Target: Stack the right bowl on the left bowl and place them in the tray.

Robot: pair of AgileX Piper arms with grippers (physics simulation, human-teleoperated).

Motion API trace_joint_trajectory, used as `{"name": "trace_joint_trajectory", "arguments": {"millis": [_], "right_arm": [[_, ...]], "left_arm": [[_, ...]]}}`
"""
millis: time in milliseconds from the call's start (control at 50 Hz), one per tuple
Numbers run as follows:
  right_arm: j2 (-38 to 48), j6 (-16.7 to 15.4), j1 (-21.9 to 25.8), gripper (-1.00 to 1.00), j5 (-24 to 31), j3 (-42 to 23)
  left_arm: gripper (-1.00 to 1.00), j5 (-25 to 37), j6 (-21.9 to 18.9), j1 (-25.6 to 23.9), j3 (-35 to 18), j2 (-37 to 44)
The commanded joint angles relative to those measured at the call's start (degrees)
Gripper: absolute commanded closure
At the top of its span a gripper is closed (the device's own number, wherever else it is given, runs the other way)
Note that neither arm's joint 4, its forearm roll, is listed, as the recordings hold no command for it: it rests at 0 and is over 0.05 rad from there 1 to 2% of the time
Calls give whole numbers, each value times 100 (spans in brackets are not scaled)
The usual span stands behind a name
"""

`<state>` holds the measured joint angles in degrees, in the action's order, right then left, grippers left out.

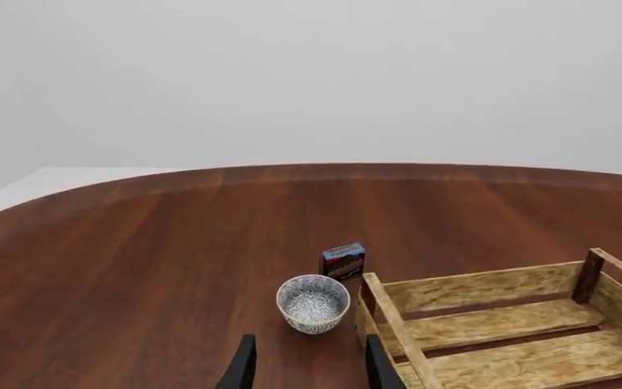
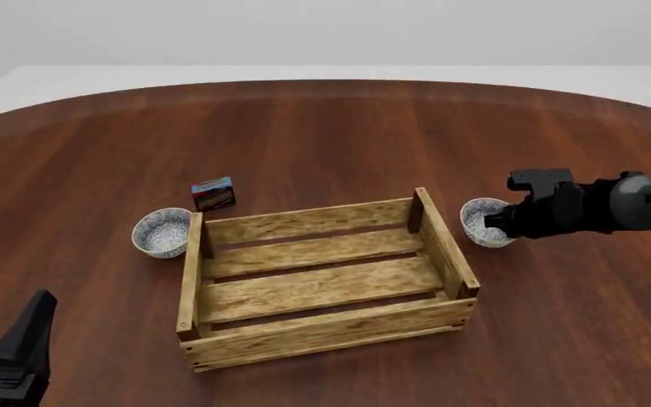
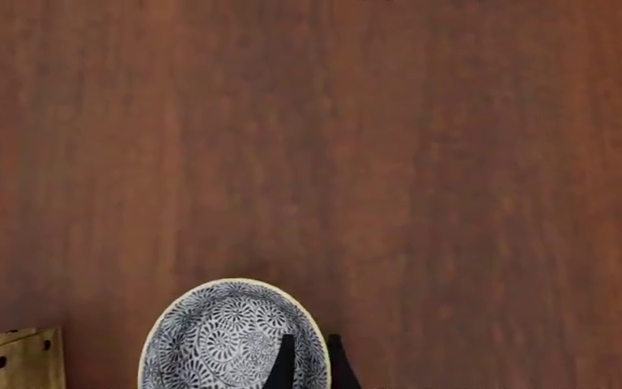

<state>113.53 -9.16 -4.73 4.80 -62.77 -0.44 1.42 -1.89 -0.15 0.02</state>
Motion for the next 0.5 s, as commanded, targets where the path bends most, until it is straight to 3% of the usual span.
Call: {"name": "trace_joint_trajectory", "arguments": {"millis": [20,500], "right_arm": [[65,-11,-14,100,11,154],[-1159,86,-8,100,257,335]], "left_arm": [[-100,-8,13,-25,-2,0],[-100,-22,51,-67,-24,0]]}}
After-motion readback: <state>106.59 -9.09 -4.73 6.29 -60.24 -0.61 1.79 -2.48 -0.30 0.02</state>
